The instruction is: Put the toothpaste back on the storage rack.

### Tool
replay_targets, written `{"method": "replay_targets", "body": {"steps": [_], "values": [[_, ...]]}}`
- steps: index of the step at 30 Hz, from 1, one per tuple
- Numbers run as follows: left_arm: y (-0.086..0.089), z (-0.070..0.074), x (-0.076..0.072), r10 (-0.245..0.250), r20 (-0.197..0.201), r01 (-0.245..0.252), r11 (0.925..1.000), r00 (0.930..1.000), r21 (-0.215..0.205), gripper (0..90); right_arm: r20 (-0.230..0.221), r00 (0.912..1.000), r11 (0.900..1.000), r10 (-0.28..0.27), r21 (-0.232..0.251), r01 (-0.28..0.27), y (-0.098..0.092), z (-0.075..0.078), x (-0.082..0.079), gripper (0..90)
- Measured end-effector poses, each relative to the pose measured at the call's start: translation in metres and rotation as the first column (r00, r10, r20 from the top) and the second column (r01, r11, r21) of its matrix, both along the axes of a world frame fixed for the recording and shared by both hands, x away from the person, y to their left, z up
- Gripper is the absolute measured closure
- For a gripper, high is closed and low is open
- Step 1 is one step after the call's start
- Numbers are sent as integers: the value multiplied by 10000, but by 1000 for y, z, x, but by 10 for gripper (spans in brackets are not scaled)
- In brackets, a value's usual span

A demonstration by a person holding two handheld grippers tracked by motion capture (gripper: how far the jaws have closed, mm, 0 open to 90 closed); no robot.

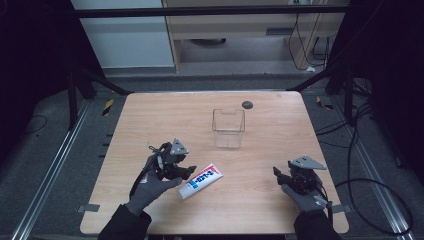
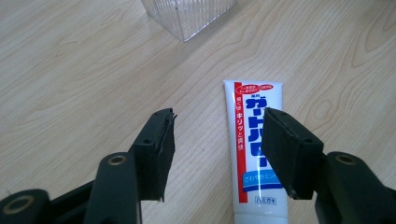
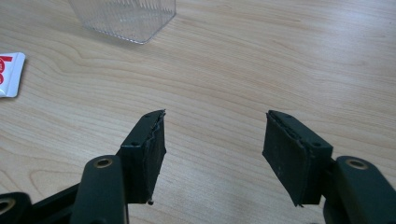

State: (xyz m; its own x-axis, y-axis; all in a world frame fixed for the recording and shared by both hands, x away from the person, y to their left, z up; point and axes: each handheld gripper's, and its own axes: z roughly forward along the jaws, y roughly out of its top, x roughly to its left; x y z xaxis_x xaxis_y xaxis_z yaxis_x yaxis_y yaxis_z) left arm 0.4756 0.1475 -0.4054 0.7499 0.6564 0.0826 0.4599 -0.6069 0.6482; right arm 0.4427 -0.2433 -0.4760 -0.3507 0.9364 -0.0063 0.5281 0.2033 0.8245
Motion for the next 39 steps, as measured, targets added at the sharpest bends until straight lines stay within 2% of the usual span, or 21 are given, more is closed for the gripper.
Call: {"method": "replay_targets", "body": {"steps": [7,12,16,23,24,26,31,33,34,39], "values": [[-15,-1,3,-345,-158,347,9992,9993,182,411,-67,10000,10000,-21,43,21,-1,-1,3,381],[-29,-3,8,-661,-474,682,9967,9967,442,398,-60,9999,10000,-96,9,96,-4,1,3,376],[-35,-5,9,-795,-576,831,9946,9952,629,393,-17,9999,9999,-139,-21,139,-4,2,3,373],[-40,-12,13,-714,-766,782,9929,9945,898,386,-57,9999,9999,-106,-134,106,-3,2,4,370],[-42,-14,15,-674,-822,765,9907,9943,1123,383,-63,9999,9998,-120,-146,119,-4,2,4,369],[-43,-17,16,-688,-978,806,9892,9928,1221,382,-59,9999,9998,-125,-156,124,-4,2,4,369],[-44,-19,16,-713,-1034,844,9880,9921,1291,381,-84,9999,9998,-133,-161,132,-4,2,4,368],[-47,-21,15,-800,-1150,952,9865,9901,1332,381,-99,9999,9998,-118,-180,116,-4,2,4,368],[-50,-24,15,-895,-1277,1081,9832,9878,1472,379,-107,9999,9998,-130,-158,128,-3,2,3,369],[-54,-32,17,-908,-1558,1169,9789,9836,1676,366,-113,9999,9998,-128,-164,126,-4,2,4,369]]}}
